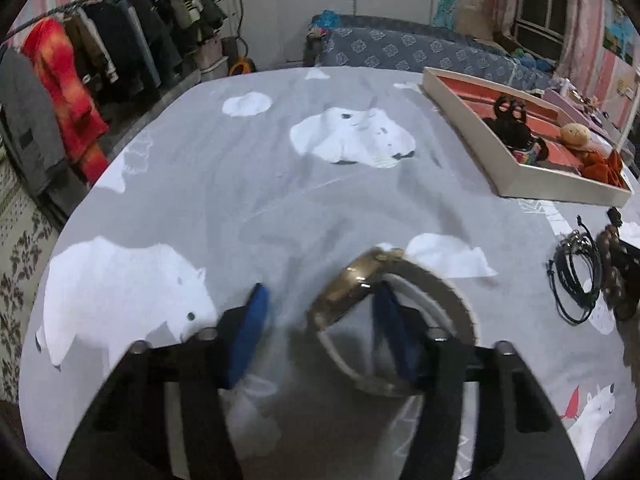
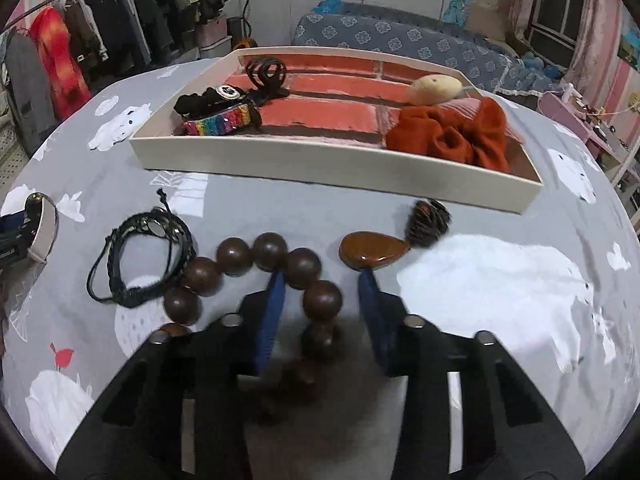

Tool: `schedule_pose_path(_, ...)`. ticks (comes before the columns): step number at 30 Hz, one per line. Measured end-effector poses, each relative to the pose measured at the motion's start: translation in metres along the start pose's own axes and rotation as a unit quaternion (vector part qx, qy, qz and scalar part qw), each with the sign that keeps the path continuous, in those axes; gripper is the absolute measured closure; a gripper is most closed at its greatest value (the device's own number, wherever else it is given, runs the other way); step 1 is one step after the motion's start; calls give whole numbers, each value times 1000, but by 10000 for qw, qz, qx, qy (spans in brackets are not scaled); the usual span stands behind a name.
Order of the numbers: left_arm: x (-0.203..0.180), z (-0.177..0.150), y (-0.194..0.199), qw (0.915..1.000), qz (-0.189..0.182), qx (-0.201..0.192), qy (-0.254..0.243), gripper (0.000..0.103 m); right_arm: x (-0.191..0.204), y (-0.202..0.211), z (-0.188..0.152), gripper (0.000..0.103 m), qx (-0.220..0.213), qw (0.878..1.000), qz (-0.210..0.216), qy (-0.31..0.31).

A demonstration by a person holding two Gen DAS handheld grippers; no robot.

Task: Organize jewelry
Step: 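Grasp the white-band watch with the left tool while the right tool grasps the wooden bead bracelet, then carry the watch and wooden bead bracelet over the red-lined tray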

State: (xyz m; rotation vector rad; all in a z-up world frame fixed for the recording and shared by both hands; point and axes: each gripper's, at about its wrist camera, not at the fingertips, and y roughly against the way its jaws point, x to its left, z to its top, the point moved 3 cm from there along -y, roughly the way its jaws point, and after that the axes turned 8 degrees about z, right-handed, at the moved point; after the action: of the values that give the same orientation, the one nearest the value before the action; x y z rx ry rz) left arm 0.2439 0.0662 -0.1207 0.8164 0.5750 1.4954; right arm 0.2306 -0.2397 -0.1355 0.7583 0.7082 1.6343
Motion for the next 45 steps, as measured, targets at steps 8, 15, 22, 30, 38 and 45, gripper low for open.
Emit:
schedule_pose_path(8,0,1,5,9998,-159,-101,14,77,-3,1,1,75,-69,9998,174,-89)
schedule_pose_path(15,3,-3,25,9992,-93,-313,250,85,-3,25,-7,83,-353,9988,347,-62)
schedule_pose_path(22,0,-4,63,9975,-183,-572,372,91,-9,72,-11,83,-856,9948,554,-89)
schedule_pose_path(30,-30,-3,120,9950,-271,-927,251,91,-18,132,-15,83,-1382,9882,666,-37)
schedule_pose_path(38,-58,-4,163,9925,-300,-1173,182,91,-34,173,-30,83,-1666,9837,671,-70)
schedule_pose_path(45,-77,-9,182,9906,-371,-1313,101,91,-44,197,-46,83,-1811,9819,552,-89)
